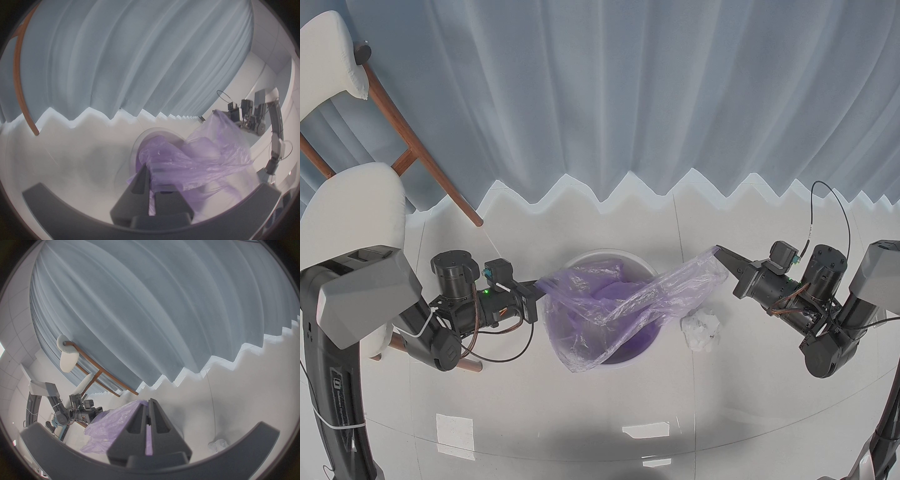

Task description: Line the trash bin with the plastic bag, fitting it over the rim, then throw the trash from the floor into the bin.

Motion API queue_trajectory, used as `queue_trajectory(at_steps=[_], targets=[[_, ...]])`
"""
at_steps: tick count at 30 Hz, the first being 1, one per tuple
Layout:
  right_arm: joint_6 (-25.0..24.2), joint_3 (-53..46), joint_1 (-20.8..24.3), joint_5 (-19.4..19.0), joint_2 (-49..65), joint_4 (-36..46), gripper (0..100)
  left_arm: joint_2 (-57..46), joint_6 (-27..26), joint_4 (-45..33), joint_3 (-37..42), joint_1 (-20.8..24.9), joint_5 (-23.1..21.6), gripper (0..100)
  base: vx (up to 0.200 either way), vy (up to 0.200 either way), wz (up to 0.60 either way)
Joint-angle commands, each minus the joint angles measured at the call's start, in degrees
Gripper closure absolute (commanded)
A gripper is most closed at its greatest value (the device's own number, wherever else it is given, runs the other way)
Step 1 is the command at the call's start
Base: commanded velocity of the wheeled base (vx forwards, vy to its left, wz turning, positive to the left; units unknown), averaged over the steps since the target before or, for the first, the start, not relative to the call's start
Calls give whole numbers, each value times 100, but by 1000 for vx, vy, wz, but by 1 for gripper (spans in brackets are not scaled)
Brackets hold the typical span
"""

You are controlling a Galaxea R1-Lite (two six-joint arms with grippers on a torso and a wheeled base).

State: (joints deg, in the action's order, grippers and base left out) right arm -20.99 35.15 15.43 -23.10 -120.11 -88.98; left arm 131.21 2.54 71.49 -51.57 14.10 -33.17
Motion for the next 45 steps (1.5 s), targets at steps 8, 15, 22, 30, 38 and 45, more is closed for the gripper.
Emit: queue_trajectory(at_steps=[8, 15, 22, 30, 38, 45], targets=[[-116, -52, 294, -10, -56, 118, 100, -2547, 1320, -1998, 1026, 172, 4, 100, 0, 0, 0], [-63, 89, 522, 43, -680, 82, 100, -2671, 1258, -3624, 665, 356, 91, 100, 0, 0, 0], [78, 203, 531, 174, -926, -93, 100, -2108, 1328, -3624, 349, 488, 724, 100, 0, 0, 0], [78, 572, 188, 174, -926, -85, 100, -1792, 1548, -3598, 252, 541, 715, 100, 0, 0, 0], [236, -87, 188, 130, -750, -85, 100, -1660, 1469, -3554, 683, 760, 742, 100, 0, 0, 0], [570, -403, 232, 60, -777, -76, 100, -1589, 863, -3317, 1096, 717, 891, 100, 0, 0, 0]])
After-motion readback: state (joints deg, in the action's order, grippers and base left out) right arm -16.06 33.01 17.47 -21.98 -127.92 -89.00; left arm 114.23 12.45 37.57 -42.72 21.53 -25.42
